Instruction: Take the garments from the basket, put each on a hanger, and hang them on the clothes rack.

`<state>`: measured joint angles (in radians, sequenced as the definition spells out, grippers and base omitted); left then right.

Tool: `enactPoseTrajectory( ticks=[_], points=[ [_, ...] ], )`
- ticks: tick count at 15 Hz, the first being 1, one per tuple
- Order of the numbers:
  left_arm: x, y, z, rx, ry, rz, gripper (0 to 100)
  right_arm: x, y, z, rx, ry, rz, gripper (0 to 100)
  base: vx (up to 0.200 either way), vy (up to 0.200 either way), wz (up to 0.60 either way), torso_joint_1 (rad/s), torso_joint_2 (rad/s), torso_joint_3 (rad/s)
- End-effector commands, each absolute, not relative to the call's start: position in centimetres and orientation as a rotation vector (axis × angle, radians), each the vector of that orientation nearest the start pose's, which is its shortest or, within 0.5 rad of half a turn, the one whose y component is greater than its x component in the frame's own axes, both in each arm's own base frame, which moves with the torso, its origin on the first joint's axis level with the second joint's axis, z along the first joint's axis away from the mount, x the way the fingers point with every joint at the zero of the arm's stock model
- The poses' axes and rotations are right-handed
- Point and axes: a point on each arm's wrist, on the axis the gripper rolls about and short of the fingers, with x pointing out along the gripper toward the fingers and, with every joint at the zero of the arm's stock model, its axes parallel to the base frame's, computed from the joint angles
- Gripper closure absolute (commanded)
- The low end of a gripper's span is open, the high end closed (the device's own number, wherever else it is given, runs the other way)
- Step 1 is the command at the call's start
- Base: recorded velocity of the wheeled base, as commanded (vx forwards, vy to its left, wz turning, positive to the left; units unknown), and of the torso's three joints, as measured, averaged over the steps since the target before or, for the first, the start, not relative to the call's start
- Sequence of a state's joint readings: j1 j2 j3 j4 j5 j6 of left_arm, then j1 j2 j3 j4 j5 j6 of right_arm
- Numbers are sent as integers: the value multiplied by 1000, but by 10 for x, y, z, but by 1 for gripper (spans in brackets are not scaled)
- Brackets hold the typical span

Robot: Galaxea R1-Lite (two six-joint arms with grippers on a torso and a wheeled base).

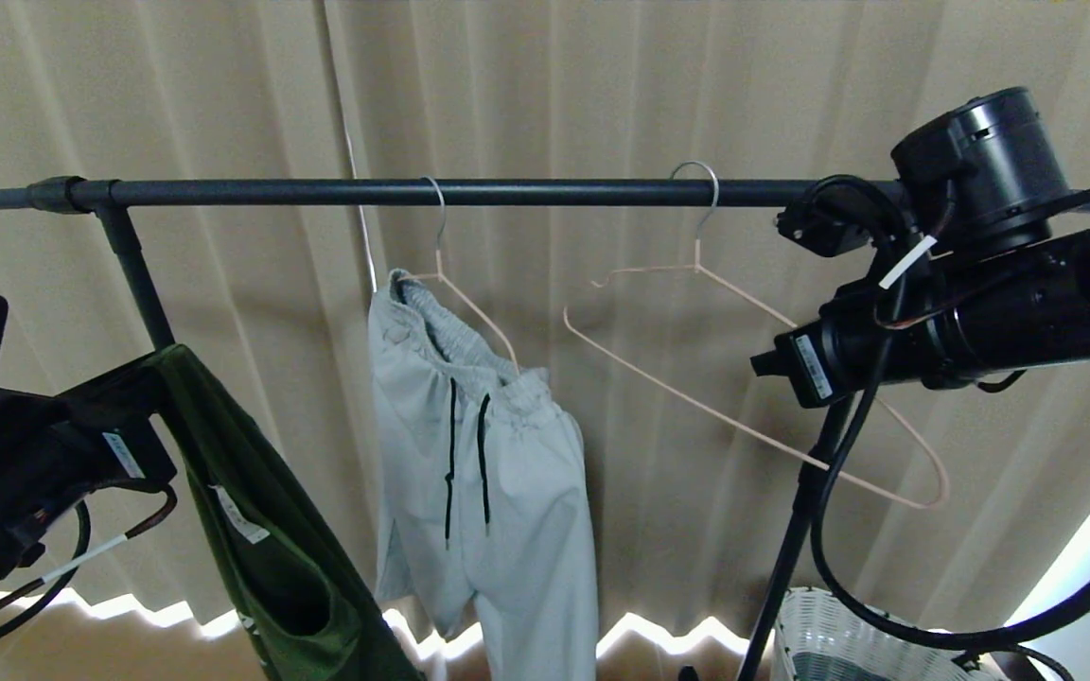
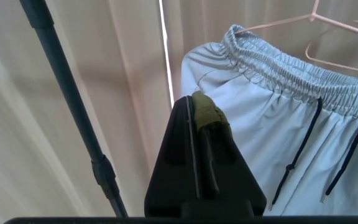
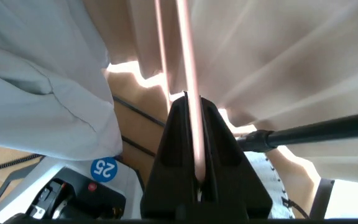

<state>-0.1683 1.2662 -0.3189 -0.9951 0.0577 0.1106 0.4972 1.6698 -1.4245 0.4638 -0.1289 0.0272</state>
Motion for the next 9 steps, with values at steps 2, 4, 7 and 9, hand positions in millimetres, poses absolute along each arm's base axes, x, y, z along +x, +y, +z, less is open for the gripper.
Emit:
enactPoseTrajectory(
  ticks=[2,4,7,9],
  points=[
    [174,-28,193,105,-53,-109,100,242,128,279,-176,626,343,100,0,0,0,0,0,0],
    [174,-28,193,105,-52,-109,100,236,124,284,-171,610,344,100,0,0,0,0,0,0],
    [174,-28,193,105,-52,-109,100,224,118,283,-172,613,343,100,0,0,0,0,0,0],
    [174,-28,192,107,-49,-109,100,214,113,281,-164,582,343,100,0,0,0,0,0,0]
  ],
)
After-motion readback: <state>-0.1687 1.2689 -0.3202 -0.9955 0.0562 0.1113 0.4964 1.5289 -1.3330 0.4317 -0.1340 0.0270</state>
